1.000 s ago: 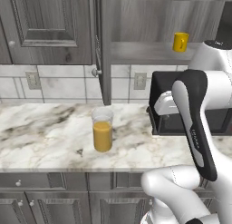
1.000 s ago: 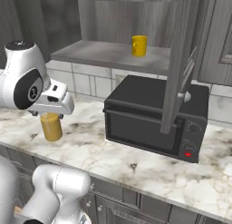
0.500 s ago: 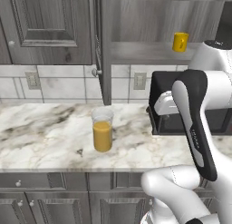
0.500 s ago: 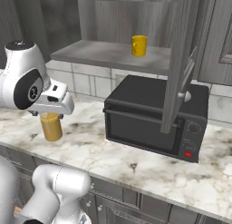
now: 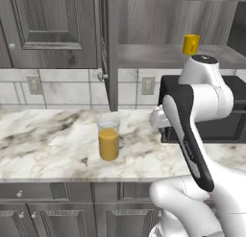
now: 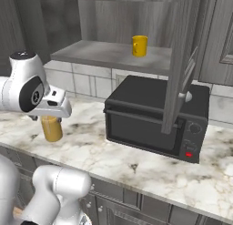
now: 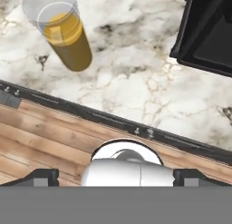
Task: There is a tray on the dining counter. Grab the cup, mug, and pitcher and place them on the tray. The pitcher may be placed next to the tray if it cannot fit the tray.
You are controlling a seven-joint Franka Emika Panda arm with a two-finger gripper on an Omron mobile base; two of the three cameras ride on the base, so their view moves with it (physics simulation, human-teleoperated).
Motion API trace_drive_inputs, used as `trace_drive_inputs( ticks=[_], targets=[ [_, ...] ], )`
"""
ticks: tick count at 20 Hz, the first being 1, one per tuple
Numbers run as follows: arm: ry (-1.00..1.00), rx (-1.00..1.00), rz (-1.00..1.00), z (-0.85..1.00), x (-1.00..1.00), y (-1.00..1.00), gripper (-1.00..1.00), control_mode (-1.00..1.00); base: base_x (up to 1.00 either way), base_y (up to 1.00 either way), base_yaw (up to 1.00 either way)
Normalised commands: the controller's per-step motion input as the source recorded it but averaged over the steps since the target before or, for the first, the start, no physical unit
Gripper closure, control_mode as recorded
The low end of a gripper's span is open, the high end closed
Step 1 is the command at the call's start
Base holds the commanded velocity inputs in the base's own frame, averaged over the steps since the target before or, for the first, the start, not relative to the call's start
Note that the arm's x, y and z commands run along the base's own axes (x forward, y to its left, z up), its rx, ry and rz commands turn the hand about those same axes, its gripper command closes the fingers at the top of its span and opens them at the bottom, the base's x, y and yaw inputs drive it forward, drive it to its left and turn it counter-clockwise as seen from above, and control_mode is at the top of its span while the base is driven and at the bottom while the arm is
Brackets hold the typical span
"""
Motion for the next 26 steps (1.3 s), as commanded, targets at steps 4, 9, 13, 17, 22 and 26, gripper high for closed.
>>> trace_drive_inputs(
  ticks=[4, 9, 13, 17, 22, 26],
  targets=[
    [0.0, 0.0, 0.16, -0.7, 0.14, 0.29, -1.0, -1.0, 0.0, 0.0, 0.0],
    [0.0, 0.0, 0.17, -0.61, 0.11, 0.1, -1.0, -1.0, 0.0, 0.0, 0.0],
    [0.0, 0.0, 0.16, -0.35, 0.28, 0.11, -1.0, -1.0, 0.0, 0.0, 0.0],
    [0.0, 0.0, 0.13, -0.08, 0.27, 0.19, -1.0, -1.0, 0.0, 0.0, 0.0],
    [0.0, 0.0, 0.11, 0.0, 0.2, 0.18, -1.0, -1.0, 0.0, 0.0, 0.0],
    [0.0, 0.0, 0.06, -0.03, 0.16, 0.3, -1.0, -1.0, 0.0, 0.0, 0.0]
  ],
)
